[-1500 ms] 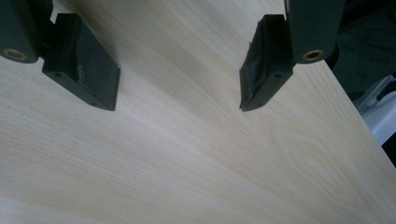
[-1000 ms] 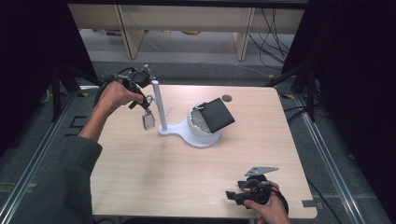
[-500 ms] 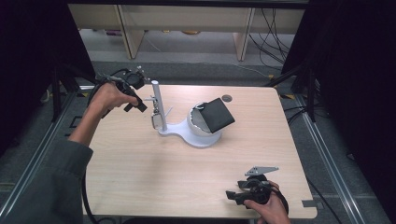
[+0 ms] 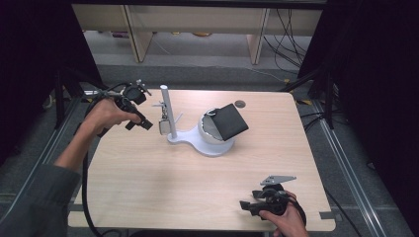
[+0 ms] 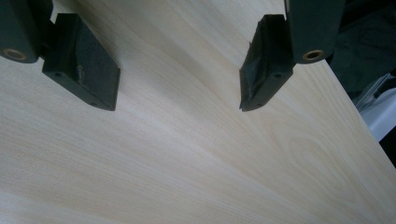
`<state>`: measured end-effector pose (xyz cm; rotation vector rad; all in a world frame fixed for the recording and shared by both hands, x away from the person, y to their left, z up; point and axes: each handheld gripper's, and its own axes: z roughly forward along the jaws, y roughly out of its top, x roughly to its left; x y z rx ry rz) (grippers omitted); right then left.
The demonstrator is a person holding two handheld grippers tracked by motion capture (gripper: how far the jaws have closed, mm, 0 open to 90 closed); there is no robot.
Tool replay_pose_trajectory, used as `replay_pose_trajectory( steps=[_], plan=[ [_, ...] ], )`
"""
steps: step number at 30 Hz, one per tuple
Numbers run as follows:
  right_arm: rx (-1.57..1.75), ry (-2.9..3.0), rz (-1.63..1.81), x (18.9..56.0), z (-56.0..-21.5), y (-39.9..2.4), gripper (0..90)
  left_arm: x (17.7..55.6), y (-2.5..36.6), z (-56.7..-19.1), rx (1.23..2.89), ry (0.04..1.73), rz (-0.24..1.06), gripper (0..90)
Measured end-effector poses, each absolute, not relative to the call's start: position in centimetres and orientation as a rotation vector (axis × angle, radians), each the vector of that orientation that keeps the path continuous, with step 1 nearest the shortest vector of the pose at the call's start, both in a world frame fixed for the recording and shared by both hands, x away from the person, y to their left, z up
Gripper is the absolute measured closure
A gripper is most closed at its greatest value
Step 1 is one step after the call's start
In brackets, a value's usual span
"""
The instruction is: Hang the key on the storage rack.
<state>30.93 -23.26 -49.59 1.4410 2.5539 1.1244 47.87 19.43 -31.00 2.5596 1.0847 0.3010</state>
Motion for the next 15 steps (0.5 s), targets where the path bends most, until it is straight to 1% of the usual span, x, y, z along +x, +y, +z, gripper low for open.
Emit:
replay_pose_trajectory(
  steps=[3,7,9,12,15],
  plan=[
    [1.402,2.563,1.141,31.1,-49.8,-23.2,29.7,47.3,19.8,-31.5,2.536,1.096,0.285,34.8],
    [1.396,2.565,1.111,31.1,-49.8,-23.2,29.7,46.5,19.8,-32.3,2.494,1.111,0.297,30.6],
    [1.442,2.557,1.125,30.9,-49.8,-23.0,29.7,45.9,19.9,-32.7,2.478,1.099,0.289,29.3],
    [1.401,2.564,1.123,31.0,-49.8,-23.1,29.7,45.3,19.9,-33.3,2.498,1.074,0.259,28.3],
    [1.409,2.559,1.119,31.0,-49.9,-23.0,29.7,44.6,19.8,-33.8,2.49,1.064,0.262,27.3]
  ],
)
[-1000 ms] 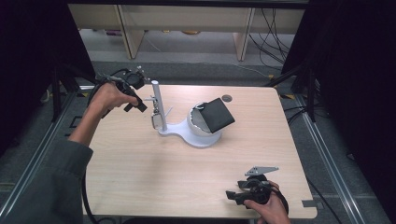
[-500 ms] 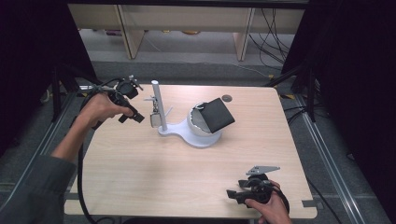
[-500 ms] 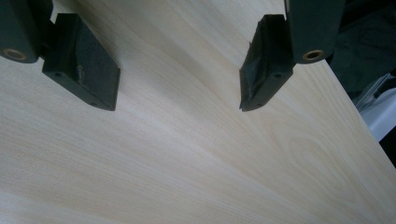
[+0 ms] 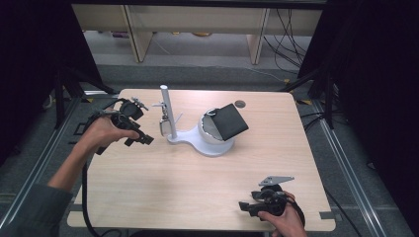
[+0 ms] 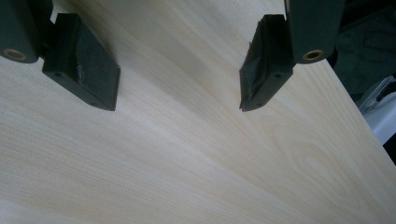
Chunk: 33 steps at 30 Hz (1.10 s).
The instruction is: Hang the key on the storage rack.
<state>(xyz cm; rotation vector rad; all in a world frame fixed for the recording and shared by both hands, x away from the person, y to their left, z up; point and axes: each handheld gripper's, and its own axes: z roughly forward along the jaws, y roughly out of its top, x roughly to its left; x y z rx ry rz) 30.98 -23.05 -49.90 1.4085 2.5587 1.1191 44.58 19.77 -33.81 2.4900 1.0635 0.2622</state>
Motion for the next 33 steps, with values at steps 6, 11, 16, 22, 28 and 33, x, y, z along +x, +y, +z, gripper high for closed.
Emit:
replay_pose_trajectory(
  steps=[6,11,16,22,28,33],
  plan=[
    [1.406,2.567,1.118,31.0,-49.9,-23.1,29.7,42.7,19.4,-35.2,2.487,1.004,0.246,25.4],
    [1.415,2.544,1.144,31.0,-50.1,-22.8,29.7,41.0,18.9,-36.8,2.475,0.964,0.222,23.9],
    [1.409,2.556,1.124,31.0,-50.0,-22.9,29.7,39.3,18.5,-38.1,2.461,0.919,0.201,22.9],
    [1.406,2.545,1.137,30.9,-49.8,-22.9,29.7,37.8,17.4,-39.4,2.468,0.846,0.17,21.7],
    [1.409,2.553,1.135,31.0,-49.7,-23.0,29.7,35.7,16.6,-41.1,2.429,0.792,0.19,20.6],
    [1.417,2.559,1.152,30.9,-49.7,-22.9,29.7,34.2,16.4,-42.8,2.445,0.766,0.196,19.9]
  ],
)
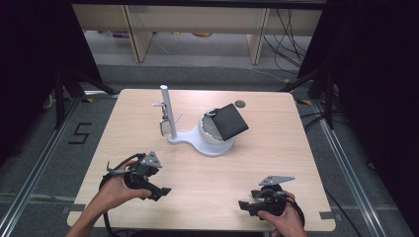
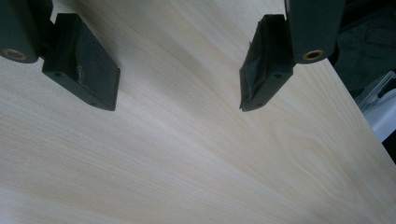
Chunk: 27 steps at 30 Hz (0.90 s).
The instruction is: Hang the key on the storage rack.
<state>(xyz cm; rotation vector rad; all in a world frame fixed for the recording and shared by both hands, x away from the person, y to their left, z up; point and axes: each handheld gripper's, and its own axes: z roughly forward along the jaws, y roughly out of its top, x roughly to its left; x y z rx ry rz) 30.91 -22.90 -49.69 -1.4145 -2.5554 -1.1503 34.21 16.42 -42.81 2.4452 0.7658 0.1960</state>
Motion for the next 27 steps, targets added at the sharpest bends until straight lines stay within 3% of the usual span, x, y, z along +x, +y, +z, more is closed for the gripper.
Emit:
replay_pose_trajectory(
  steps=[6,19,27],
  plan=[
    [-1.404,-2.565,-1.151,31.0,-49.7,-22.9,29.5,32.6,16.2,-44.2,2.428,0.76,0.259,19.8],
    [-1.415,-2.569,-1.141,30.8,-49.7,-22.7,29.4,29.3,15.1,-47.9,2.409,0.738,0.23,19.8],
    [-1.396,-2.596,-1.148,30.9,-49.6,-22.8,29.3,29.3,15.0,-48.9,2.423,0.741,0.226,19.9]
  ],
)
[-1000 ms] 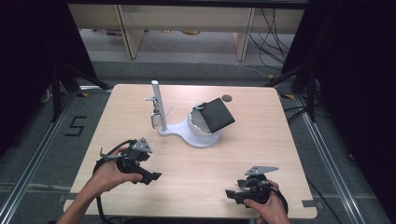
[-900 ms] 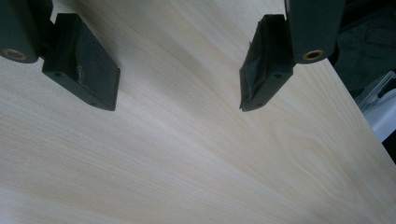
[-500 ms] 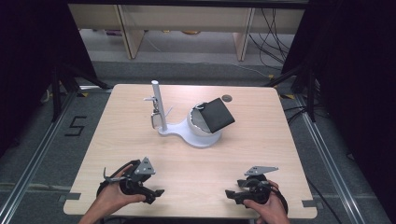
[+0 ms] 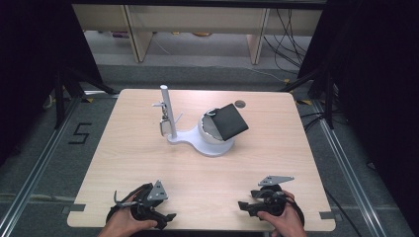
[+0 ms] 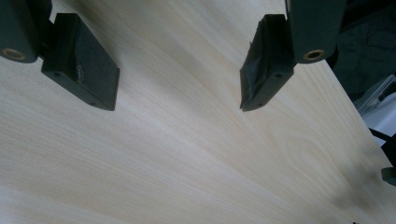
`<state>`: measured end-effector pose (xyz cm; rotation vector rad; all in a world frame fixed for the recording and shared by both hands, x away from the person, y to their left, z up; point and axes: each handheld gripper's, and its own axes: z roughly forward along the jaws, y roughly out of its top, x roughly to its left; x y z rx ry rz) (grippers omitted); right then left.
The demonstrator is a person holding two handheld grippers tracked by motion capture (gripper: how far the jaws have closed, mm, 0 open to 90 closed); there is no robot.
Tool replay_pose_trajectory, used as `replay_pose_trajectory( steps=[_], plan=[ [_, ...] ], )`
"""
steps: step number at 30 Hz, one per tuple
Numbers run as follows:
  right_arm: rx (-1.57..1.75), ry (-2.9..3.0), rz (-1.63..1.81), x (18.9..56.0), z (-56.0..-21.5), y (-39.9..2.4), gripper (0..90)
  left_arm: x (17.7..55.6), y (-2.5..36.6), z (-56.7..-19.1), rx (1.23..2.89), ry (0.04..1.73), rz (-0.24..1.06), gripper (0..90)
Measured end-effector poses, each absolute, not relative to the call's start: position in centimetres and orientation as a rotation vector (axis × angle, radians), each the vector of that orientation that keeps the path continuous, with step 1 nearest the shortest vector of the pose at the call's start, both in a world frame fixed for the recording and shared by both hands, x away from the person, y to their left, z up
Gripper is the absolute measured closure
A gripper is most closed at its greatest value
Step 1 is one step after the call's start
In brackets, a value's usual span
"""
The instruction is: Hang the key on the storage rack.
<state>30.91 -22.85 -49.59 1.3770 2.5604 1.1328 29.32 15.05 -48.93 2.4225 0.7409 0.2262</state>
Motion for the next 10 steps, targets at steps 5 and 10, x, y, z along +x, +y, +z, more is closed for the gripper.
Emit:
replay_pose_trajectory(
  steps=[5,10],
  plan=[
    [1.376,2.581,1.147,30.96,-49.67,-22.76,29.2,29.22,15.05,-49.15,2.431,0.738,0.211,19.9],
    [1.374,2.58,1.147,30.97,-49.7,-22.79,29.1,29.25,15.07,-49.33,2.428,0.739,0.212,19.9]
  ],
)
